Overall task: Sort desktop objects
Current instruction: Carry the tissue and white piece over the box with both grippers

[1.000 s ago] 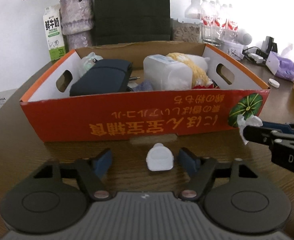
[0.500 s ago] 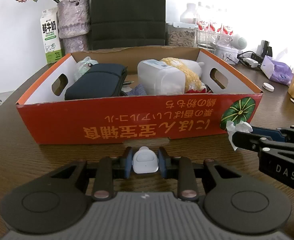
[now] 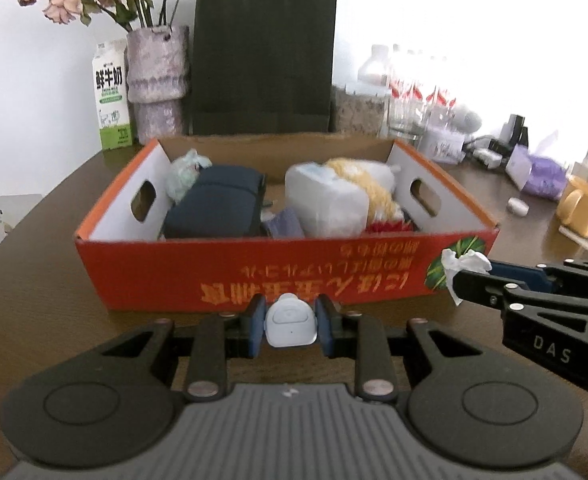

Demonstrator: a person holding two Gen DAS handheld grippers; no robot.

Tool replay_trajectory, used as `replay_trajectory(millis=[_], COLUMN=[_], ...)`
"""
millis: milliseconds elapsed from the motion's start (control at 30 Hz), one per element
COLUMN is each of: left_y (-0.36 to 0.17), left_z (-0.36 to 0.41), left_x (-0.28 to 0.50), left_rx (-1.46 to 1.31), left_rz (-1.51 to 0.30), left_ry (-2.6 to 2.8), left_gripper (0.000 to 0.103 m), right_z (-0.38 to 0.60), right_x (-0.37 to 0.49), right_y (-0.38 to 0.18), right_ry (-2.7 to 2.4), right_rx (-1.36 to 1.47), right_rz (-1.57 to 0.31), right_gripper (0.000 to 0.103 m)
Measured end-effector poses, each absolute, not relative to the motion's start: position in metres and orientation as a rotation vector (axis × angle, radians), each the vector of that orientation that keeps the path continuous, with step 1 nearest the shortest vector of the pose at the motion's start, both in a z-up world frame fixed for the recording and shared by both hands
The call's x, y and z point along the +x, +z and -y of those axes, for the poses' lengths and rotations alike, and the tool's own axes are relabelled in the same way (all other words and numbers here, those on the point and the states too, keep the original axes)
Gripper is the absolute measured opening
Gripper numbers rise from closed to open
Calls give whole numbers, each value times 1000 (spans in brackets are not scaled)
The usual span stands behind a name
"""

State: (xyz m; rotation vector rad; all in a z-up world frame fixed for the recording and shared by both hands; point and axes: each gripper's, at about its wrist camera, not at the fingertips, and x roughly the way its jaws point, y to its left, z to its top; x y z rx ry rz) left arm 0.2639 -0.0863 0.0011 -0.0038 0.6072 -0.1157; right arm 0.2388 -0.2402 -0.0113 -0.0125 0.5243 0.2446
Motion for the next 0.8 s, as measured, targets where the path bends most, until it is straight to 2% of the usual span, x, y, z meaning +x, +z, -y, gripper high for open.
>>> replay_trajectory(millis=[500, 800], left_y=[75, 83], left_z=[72, 68], left_x=[301, 382], left_rx=[-17, -18], left_rz=[-449, -525], left_ry=[-126, -116], left_gripper=[27, 27], right_z=[215, 199], right_x=[272, 346], right_y=[54, 68], right_ry=[240, 251], right_rx=[-19, -4], right_rz=[-378, -422], right_gripper=[22, 22])
